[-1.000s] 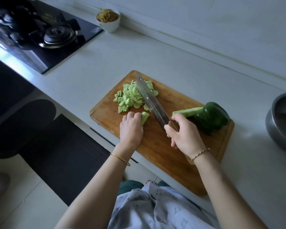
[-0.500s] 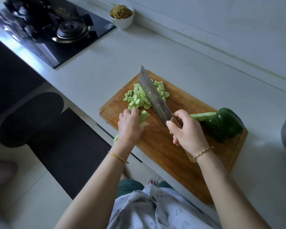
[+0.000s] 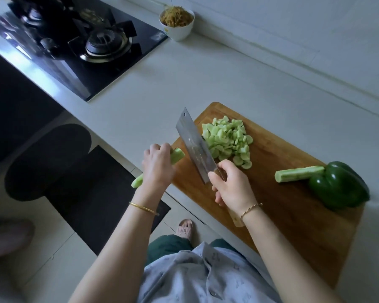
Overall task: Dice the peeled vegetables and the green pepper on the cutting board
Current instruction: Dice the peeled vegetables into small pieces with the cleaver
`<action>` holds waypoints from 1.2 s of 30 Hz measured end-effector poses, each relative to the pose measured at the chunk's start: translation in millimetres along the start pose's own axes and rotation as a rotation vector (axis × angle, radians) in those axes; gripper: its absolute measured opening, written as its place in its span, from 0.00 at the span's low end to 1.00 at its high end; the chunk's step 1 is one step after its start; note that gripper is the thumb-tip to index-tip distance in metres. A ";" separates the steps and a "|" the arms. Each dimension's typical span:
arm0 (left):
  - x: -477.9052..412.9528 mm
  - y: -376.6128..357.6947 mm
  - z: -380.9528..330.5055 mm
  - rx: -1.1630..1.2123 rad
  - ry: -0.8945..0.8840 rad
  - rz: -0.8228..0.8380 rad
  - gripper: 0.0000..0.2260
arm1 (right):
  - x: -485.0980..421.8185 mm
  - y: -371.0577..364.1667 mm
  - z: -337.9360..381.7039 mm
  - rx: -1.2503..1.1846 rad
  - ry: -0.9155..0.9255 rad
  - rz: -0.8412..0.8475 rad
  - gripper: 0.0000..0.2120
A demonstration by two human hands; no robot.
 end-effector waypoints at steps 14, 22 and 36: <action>-34.3 -4.6 -19.3 -0.106 -0.302 0.138 0.17 | -15.3 16.6 1.8 0.139 -0.159 -0.175 0.08; -40.1 -2.3 -31.6 -0.084 -0.363 0.159 0.16 | -16.8 38.8 -4.2 0.146 -0.243 -0.181 0.05; -34.1 -8.5 -32.9 -0.067 -0.344 0.061 0.15 | -17.3 35.6 14.8 0.110 -0.096 -0.220 0.07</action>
Point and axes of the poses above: each hand's wrist, its own x-axis away from the middle knuckle, its own y-axis out of the back of the hand, z = x × y, the point moved 2 cm from there along -x, towards the middle knuckle, and after that the axes turned 14 degrees about z, right-handed, at the moved point
